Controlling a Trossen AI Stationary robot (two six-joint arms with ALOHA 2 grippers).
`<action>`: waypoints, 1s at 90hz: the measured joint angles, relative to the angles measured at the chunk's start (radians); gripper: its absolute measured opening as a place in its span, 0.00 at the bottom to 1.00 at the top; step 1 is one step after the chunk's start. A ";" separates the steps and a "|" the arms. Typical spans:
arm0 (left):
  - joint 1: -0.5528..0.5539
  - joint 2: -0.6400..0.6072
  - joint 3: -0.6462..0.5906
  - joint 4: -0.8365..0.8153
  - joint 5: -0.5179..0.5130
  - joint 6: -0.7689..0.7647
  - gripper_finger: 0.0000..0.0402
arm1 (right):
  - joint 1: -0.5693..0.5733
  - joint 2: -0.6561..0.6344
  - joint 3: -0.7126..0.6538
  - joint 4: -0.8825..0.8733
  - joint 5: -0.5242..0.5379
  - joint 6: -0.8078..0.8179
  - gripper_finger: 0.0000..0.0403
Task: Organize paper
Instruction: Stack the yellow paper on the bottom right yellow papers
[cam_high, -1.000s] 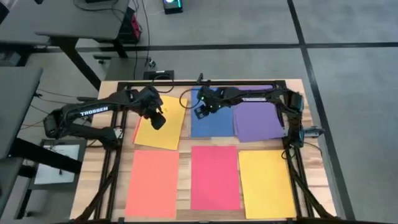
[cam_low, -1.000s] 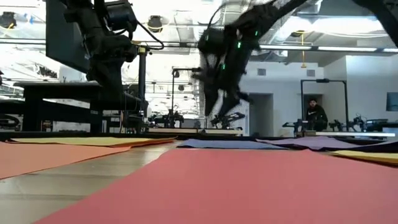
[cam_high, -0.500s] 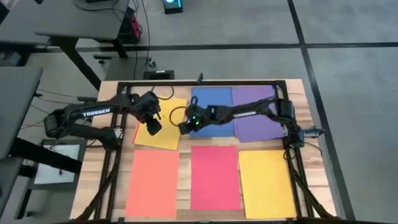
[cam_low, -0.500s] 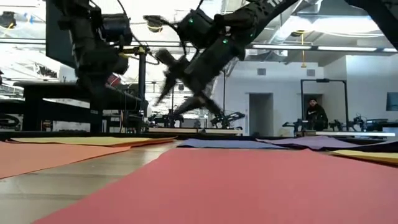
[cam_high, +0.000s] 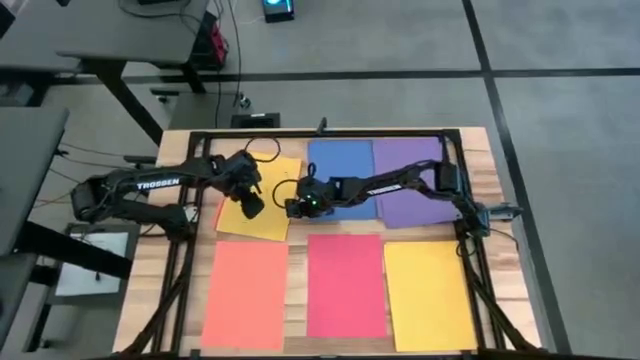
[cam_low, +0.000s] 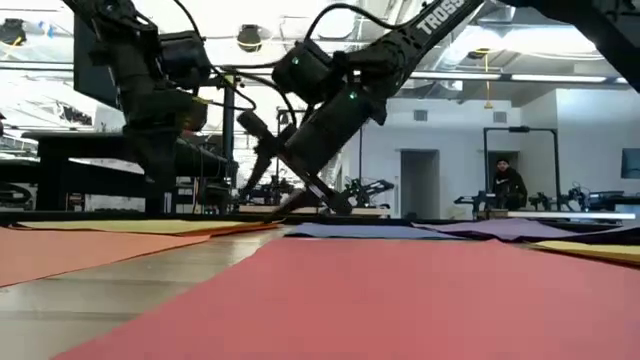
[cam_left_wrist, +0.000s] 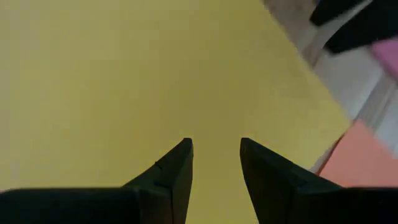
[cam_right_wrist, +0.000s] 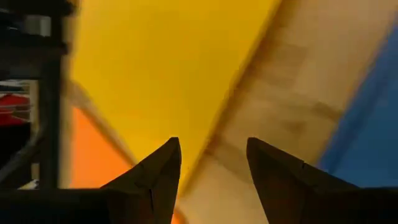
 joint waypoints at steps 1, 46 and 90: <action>0.000 0.001 0.000 0.001 0.000 -0.005 0.29 | 0.000 0.000 0.001 0.000 0.000 0.005 0.44; -0.037 0.251 0.000 0.047 0.008 -0.001 0.29 | 0.031 0.047 0.001 0.062 0.009 0.065 0.44; -0.053 0.252 0.000 0.054 0.025 0.017 0.29 | 0.022 0.049 0.001 0.121 -0.037 0.082 0.44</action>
